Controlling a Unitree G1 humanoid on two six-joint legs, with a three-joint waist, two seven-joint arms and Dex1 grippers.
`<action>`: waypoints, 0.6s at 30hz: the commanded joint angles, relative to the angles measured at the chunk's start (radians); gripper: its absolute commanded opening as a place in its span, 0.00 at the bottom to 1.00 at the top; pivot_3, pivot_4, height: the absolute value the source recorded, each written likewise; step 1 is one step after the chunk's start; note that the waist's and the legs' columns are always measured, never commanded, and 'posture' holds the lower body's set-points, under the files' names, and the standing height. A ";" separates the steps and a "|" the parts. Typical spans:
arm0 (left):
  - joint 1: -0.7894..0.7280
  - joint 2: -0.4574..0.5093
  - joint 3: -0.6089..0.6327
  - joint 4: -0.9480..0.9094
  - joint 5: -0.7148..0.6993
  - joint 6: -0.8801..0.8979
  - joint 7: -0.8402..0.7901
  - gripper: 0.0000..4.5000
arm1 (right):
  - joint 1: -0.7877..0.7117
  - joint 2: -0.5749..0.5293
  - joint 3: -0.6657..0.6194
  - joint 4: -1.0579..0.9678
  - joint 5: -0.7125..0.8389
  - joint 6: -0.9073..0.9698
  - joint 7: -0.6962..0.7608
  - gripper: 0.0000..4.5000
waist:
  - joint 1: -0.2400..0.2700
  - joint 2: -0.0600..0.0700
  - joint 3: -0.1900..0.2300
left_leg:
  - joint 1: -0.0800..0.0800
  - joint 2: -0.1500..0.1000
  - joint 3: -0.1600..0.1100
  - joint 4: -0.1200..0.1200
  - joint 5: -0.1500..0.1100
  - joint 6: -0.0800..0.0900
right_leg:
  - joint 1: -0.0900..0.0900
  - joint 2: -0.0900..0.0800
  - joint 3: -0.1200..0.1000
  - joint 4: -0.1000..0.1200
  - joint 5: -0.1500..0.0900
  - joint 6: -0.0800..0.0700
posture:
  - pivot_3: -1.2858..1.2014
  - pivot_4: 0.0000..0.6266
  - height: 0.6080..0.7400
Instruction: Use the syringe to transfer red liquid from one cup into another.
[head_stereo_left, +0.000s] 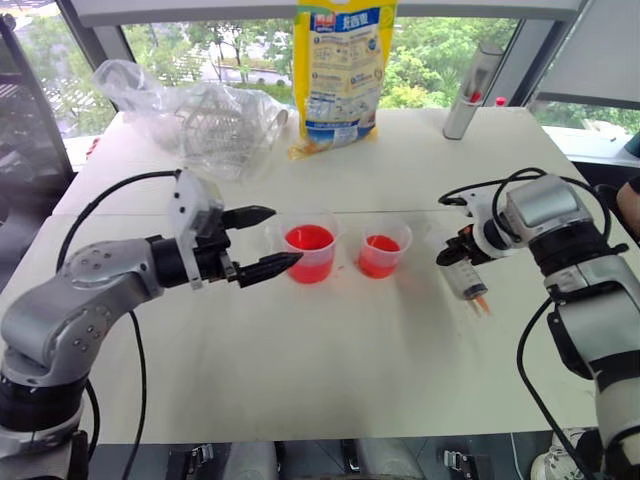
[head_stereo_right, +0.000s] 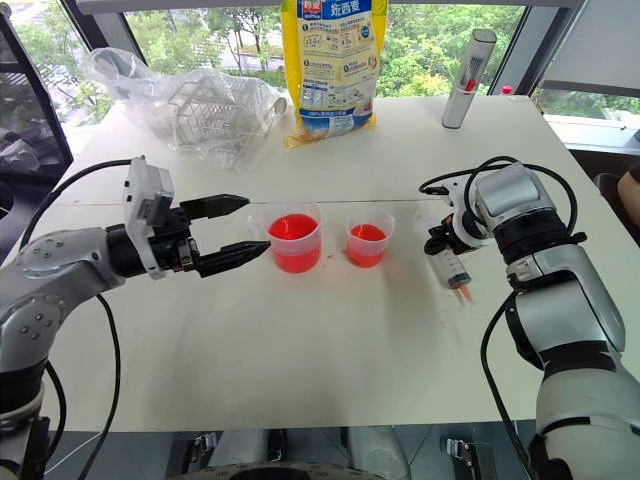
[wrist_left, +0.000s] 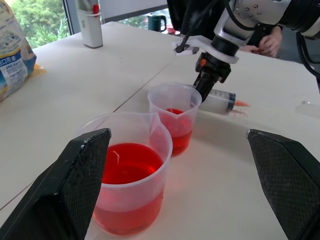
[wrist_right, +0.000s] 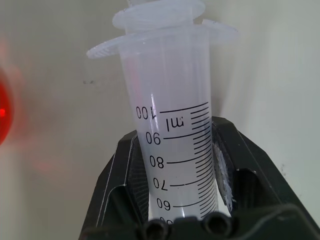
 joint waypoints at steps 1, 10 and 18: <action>-0.043 0.016 0.042 0.027 0.016 -0.040 -0.017 1.00 | -0.011 -0.021 -0.084 -0.068 0.005 0.041 -0.024 0.30 | 0.001 0.000 0.000 | 0.000 0.000 0.000 0.000 0.000 0.000 | 0.000 0.000 0.000 0.000 0.000 0.000 | 0.52 0.24 1.00; -0.240 0.009 0.034 0.196 0.033 -0.068 -0.067 1.00 | 0.085 0.018 -0.463 -0.609 0.028 -0.366 -0.204 0.30 | 0.001 0.001 0.001 | -0.002 -0.001 0.000 -0.001 0.000 0.000 | -0.002 0.000 -0.001 0.000 0.000 0.000 | 0.52 0.24 1.00; -0.366 0.015 0.014 0.311 0.071 -0.082 -0.146 1.00 | 0.136 0.343 -0.532 -0.858 0.197 -0.697 -0.209 0.30 | -0.012 0.001 0.000 | 0.000 0.002 -0.001 -0.001 0.000 -0.001 | -0.002 0.004 -0.001 0.006 0.000 0.000 | 0.52 0.24 1.00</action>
